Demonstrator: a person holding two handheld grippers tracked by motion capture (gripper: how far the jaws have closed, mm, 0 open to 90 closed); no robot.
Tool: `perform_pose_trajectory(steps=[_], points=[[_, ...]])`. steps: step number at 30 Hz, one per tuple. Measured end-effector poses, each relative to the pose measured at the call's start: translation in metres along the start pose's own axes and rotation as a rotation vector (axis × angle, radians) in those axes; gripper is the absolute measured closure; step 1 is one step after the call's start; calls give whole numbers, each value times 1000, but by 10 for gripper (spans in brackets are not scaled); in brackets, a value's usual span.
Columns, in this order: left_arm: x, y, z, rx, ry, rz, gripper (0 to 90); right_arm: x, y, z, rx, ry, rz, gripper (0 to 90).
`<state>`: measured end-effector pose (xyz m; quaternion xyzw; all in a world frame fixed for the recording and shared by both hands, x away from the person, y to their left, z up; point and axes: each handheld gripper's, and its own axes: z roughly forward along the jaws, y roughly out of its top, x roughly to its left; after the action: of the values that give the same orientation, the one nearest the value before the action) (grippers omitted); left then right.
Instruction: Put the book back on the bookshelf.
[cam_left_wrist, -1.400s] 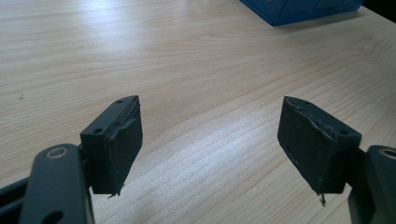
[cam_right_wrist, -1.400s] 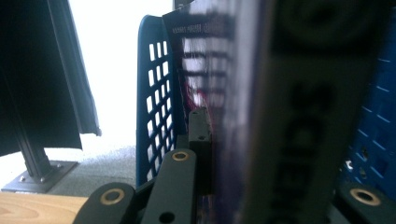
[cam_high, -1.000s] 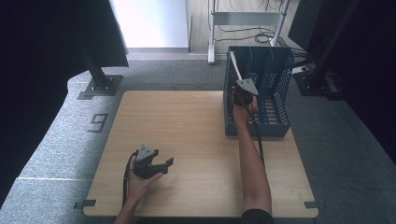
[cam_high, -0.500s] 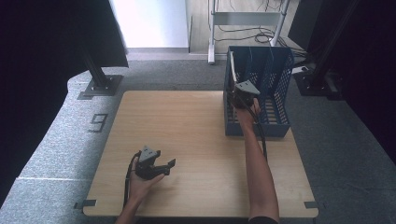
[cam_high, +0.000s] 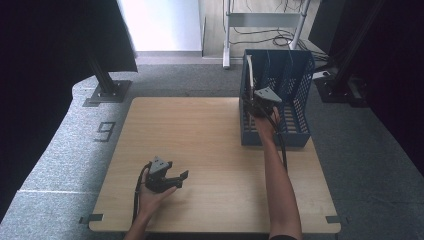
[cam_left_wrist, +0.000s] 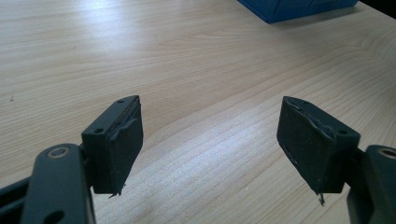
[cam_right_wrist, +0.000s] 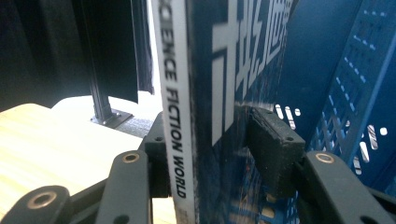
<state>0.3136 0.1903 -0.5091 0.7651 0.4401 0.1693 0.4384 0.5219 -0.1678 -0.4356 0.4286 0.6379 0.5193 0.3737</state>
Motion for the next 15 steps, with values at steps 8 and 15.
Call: perform_pose_trajectory(steps=[8, 15], points=[[0, 1, -2, -9, 2, -1, 227, 8, 3, 1, 5, 20, -30, 563], [0, 1, -2, -7, -1, -1, 227, 7, 4, -2, 12, 10, -29, 534]])
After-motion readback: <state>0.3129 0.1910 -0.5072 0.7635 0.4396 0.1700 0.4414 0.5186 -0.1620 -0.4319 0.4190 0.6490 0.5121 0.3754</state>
